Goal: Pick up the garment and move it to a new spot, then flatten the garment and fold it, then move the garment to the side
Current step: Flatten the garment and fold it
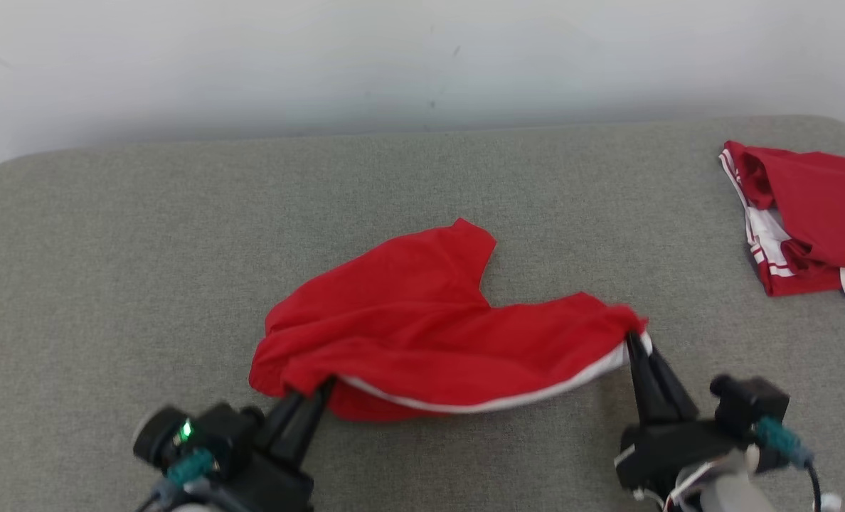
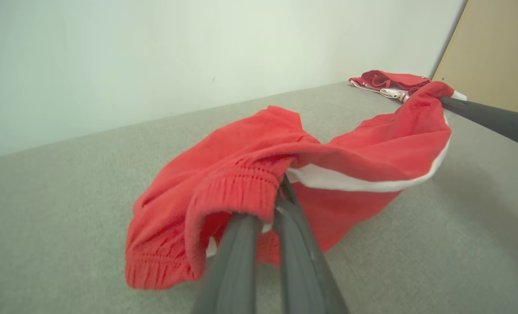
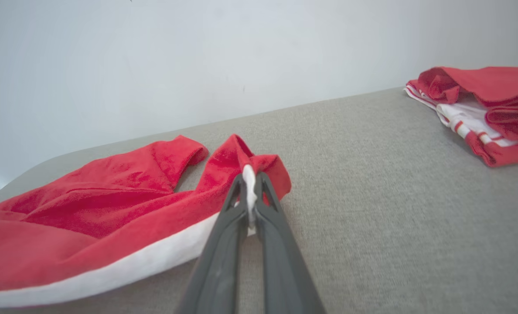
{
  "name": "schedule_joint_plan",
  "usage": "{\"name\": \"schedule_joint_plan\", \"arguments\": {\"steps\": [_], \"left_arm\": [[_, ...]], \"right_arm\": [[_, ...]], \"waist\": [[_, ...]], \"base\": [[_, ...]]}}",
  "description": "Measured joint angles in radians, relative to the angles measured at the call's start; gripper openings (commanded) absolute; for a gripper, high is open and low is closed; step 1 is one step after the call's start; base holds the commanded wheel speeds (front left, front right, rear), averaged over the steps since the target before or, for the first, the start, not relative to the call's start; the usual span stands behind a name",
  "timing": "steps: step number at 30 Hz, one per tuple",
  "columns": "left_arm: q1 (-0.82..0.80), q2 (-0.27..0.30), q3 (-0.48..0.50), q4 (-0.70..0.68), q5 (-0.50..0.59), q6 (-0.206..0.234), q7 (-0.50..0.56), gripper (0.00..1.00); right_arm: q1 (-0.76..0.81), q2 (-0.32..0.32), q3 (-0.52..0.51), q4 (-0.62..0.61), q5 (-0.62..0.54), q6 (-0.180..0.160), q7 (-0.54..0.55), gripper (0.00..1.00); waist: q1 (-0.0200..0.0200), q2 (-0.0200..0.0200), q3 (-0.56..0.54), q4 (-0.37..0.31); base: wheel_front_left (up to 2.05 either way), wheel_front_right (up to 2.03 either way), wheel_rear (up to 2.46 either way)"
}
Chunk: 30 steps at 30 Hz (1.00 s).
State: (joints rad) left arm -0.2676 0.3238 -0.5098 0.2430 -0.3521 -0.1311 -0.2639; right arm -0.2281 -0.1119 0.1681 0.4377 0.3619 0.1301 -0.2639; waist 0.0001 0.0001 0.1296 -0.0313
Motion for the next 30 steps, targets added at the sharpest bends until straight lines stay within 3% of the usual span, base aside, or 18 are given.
{"name": "schedule_joint_plan", "arguments": {"steps": [3, 7, 12, 15, 17, 19, 23, 30], "left_arm": [[-0.066, 0.01, -0.006, -0.009, -0.012, 0.0, 0.0, 0.0], [-0.271, 0.049, -0.071, 0.003, -0.036, 0.0, 0.001, 0.0], [-0.629, 0.091, -0.131, 0.022, -0.166, 0.0, 0.055, 0.0], [-0.846, 0.09, -0.121, 0.054, -0.32, 0.0, 0.104, 0.0], [-0.998, 0.105, -0.134, 0.078, -0.341, 0.0, 0.137, 0.0], [-1.139, 0.105, -0.14, 0.111, -0.4, 0.0, 0.161, 0.0], [-1.376, 0.103, -0.198, 0.193, -0.435, 0.0, 0.191, 0.0], [-1.602, 0.065, -0.302, 0.357, -0.493, 0.0, 0.194, 0.0]], "right_arm": [[-0.058, -0.018, 0.021, -0.01, 0.016, 0.0, 0.0, 0.0], [-0.223, -0.065, 0.068, -0.003, 0.043, 0.0, 0.018, 0.0], [-0.526, -0.102, 0.087, -0.001, 0.111, 0.0, 0.077, 0.0], [-0.731, -0.118, 0.085, 0.014, 0.16, 0.0, 0.135, 0.0], [-0.873, -0.116, 0.054, 0.042, 0.214, 0.0, 0.171, 0.0], [-1.007, -0.106, 0.014, 0.081, 0.264, 0.0, 0.218, 0.0], [-1.261, -0.122, -0.018, 0.149, 0.255, 0.0, 0.241, 0.0], [-1.504, -0.132, -0.011, 0.32, 0.203, 0.0, 0.24, 0.0]], "waist": [[0.0, -0.0001, 0.01, -0.001], [0.0, 0.0, 0.045, -0.002], [0.0001, 0.0, 0.124, -0.003], [0.0001, 0.0, 0.188, -0.006], [0.0003, 0.0002, 0.236, -0.008], [0.0002, 0.0001, 0.285, -0.01], [0.0003, 0.0002, 0.381, -0.016], [0.0005, 0.0003, 0.508, -0.032]], "base": [[0.0, 0.0, 0.0], [0.0, 0.0, 0.0], [0.0, 0.0, 0.0], [0.0, 0.0, 0.0], [0.0, 0.0, 0.0], [0.0, 0.0, 0.0], [0.0, 0.0, 0.0], [0.0, 0.0, 0.0]]}}
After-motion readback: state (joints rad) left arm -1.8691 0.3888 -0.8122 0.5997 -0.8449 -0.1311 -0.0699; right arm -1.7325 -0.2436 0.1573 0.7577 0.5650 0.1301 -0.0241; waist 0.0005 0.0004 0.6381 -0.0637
